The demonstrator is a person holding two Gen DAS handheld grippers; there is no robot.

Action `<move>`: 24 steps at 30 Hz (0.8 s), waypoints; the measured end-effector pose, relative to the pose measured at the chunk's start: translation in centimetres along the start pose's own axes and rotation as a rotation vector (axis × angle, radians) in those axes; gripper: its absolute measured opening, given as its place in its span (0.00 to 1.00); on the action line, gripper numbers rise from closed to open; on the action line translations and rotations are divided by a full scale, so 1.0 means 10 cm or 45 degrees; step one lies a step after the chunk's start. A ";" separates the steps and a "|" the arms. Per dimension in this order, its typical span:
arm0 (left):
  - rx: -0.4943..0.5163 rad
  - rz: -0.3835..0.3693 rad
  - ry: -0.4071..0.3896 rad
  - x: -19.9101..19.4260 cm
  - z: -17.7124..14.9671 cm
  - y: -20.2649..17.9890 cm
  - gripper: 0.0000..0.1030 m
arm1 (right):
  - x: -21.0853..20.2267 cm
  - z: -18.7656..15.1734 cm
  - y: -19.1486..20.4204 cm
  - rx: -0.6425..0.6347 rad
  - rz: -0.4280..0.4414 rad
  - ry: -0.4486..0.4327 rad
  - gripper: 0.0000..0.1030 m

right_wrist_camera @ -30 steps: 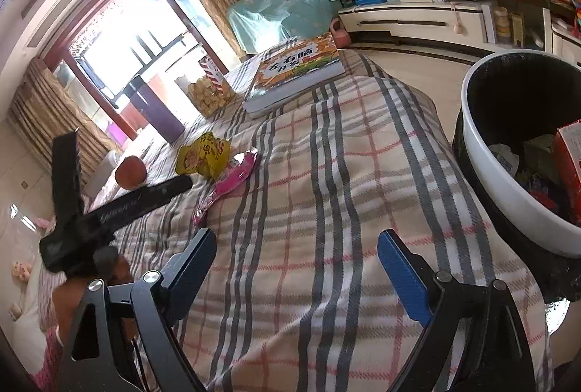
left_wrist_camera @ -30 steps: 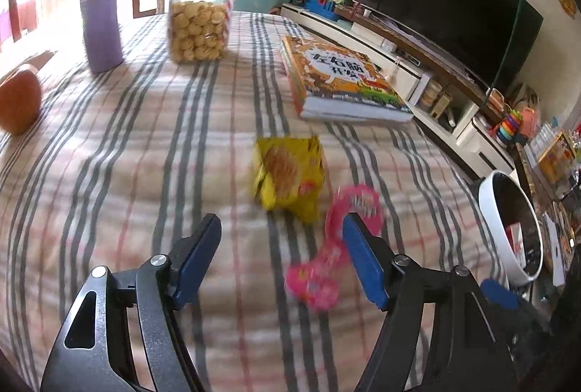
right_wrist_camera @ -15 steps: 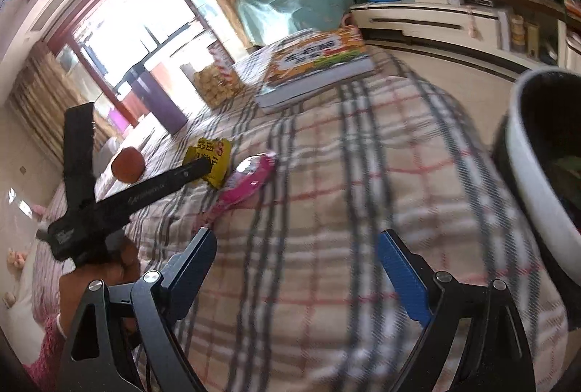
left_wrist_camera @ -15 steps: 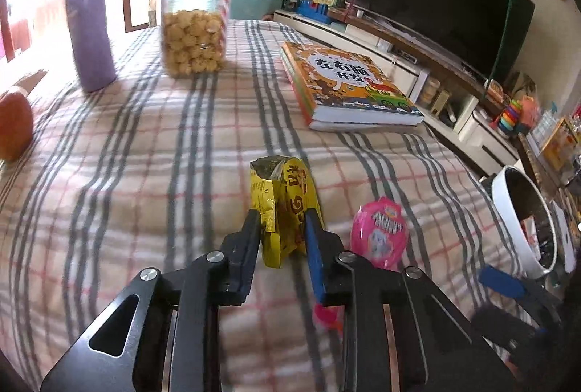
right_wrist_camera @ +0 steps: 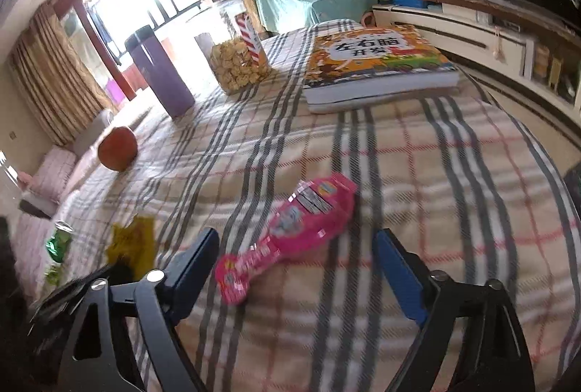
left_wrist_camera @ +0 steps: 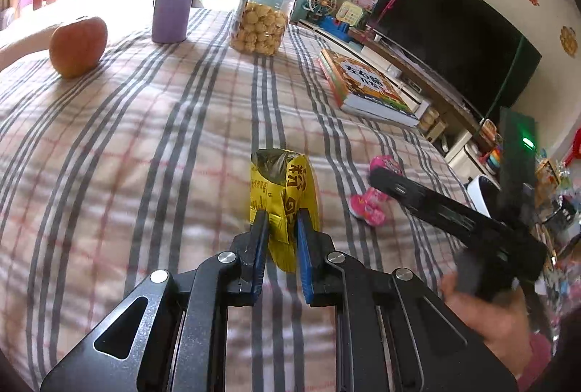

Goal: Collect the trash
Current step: 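Grasp the yellow chip bag with the left gripper while the right gripper grasps the pink lollipop toy, then carry the yellow chip bag and pink lollipop in both grippers over the trash bin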

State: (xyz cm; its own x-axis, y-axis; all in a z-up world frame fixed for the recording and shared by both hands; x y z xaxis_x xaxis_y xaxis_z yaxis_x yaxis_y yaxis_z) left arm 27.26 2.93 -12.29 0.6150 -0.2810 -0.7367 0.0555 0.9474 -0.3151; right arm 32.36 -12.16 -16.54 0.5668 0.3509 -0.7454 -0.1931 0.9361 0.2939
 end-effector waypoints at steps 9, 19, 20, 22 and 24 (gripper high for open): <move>-0.012 -0.017 0.010 -0.06 -0.12 -0.04 0.14 | -0.01 -0.02 0.00 -0.090 -0.040 0.001 0.48; 0.076 -0.086 0.013 -0.11 -0.22 -0.47 0.14 | -0.59 -0.32 -0.20 -0.049 0.069 -0.038 0.48; 0.088 -0.095 0.018 -0.11 -0.24 -0.53 0.14 | -0.63 -0.35 -0.23 -0.043 0.066 -0.040 0.48; 0.109 -0.107 0.027 -0.10 -0.28 -0.63 0.14 | -0.72 -0.42 -0.30 -0.030 0.064 -0.044 0.48; 0.134 -0.121 0.034 -0.10 -0.33 -0.75 0.14 | -0.79 -0.47 -0.37 -0.018 0.062 -0.051 0.48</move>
State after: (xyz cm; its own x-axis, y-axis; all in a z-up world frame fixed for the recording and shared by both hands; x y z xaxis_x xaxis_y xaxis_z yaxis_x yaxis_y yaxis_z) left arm 23.63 -4.38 -11.17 0.5821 -0.3727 -0.7227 0.1954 0.9268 -0.3206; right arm 24.82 -18.24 -14.55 0.5879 0.3954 -0.7057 -0.2324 0.9182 0.3208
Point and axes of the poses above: each gripper's, at about its wrist camera, not at the fingertips, and x roughly the way its jaws point, y to its left, z to its top, the point moved 10 cm from there along x, roughly the way its jaws point, and after that the axes turned 4 degrees about y, right-handed, at the moved point
